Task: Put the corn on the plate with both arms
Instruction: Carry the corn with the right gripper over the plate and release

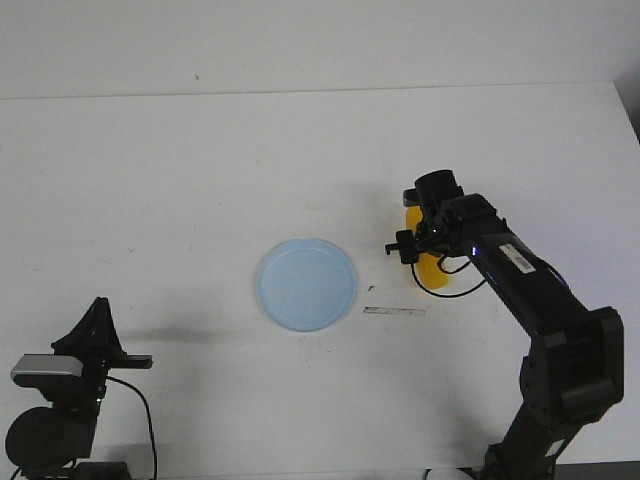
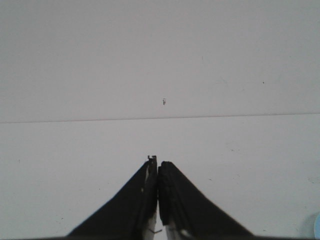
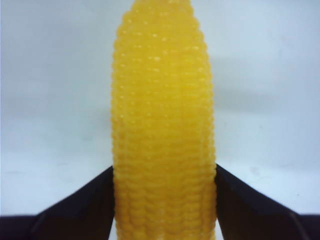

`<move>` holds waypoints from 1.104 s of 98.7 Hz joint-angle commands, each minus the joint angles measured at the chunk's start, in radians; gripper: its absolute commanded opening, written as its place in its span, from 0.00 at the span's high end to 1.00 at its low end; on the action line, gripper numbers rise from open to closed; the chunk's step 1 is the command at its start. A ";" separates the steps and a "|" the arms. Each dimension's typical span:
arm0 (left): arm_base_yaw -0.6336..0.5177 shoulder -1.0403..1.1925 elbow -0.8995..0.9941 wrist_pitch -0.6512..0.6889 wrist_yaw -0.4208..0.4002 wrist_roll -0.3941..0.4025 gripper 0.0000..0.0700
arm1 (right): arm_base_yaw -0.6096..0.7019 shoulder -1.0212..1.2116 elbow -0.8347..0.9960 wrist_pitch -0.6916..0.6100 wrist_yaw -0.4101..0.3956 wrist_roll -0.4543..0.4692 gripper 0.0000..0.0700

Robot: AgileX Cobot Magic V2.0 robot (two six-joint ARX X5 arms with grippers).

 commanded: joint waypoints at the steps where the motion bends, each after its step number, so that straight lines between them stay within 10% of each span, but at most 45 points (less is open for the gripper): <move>1: 0.001 -0.002 0.008 0.015 -0.002 0.008 1.00 | 0.030 -0.032 0.045 0.017 -0.038 -0.001 0.52; 32: 0.001 -0.002 0.008 0.014 -0.002 0.008 1.00 | 0.212 -0.024 0.056 0.142 -0.451 0.128 0.52; 80: 0.001 -0.002 0.008 0.014 -0.002 0.008 1.00 | 0.365 0.137 0.055 0.159 -0.419 0.209 0.52; 109: 0.001 -0.002 0.008 0.013 -0.002 0.008 1.00 | 0.364 0.135 0.056 0.162 -0.391 0.203 0.27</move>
